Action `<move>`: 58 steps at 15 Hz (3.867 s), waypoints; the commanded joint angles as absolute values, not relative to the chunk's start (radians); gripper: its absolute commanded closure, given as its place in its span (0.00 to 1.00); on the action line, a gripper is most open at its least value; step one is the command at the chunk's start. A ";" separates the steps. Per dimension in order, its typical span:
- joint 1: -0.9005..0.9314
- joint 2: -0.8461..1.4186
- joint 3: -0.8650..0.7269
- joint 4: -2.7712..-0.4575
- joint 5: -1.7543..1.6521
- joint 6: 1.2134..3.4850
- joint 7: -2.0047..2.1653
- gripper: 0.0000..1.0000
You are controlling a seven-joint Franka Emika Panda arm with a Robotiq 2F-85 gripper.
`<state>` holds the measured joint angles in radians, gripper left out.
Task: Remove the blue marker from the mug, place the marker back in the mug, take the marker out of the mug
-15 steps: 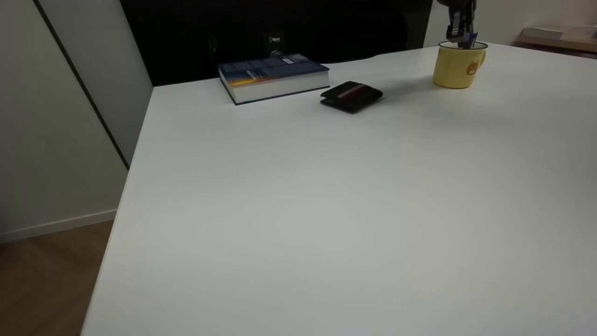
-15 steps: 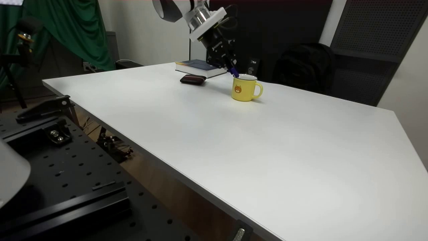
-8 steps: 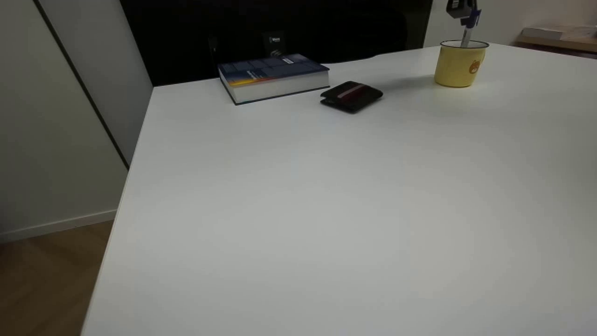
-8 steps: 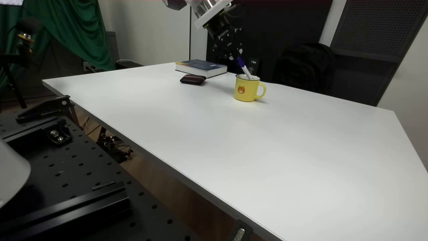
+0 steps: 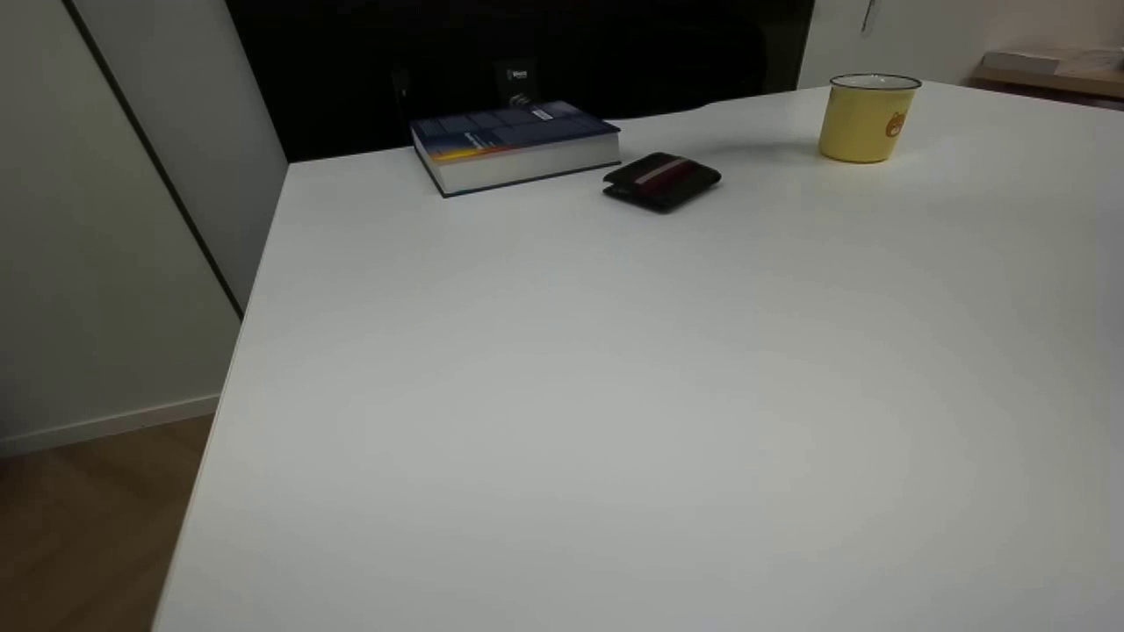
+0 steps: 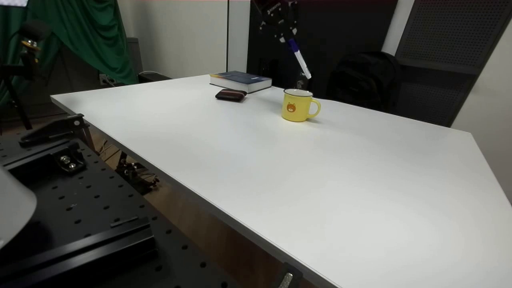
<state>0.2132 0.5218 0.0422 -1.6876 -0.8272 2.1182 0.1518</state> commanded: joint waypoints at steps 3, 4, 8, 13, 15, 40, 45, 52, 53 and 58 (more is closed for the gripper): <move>0.135 0.453 0.122 -1.755 -0.644 2.275 -0.164 0.95; 0.125 0.453 0.132 -1.767 -0.603 2.302 -0.224 0.95; 0.077 0.463 0.179 -1.830 -0.413 2.397 -0.488 0.95; -0.017 0.481 0.276 -1.893 -0.174 2.437 -0.873 0.95; -0.054 0.493 0.312 -1.896 -0.076 2.410 -1.035 0.95; 0.091 0.546 0.148 -1.905 0.028 2.424 -1.348 0.00; 0.175 0.521 0.075 -2.025 -0.187 2.596 -1.087 0.00; 0.186 0.455 0.049 -2.180 -0.447 2.649 -0.966 0.00; 0.181 0.446 0.051 -2.199 -0.473 2.657 -0.971 0.00; 0.168 0.406 0.061 -2.284 -0.560 2.708 -0.990 0.00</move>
<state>0.1756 0.4623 0.0575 -2.2124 -0.5097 2.6685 -1.0110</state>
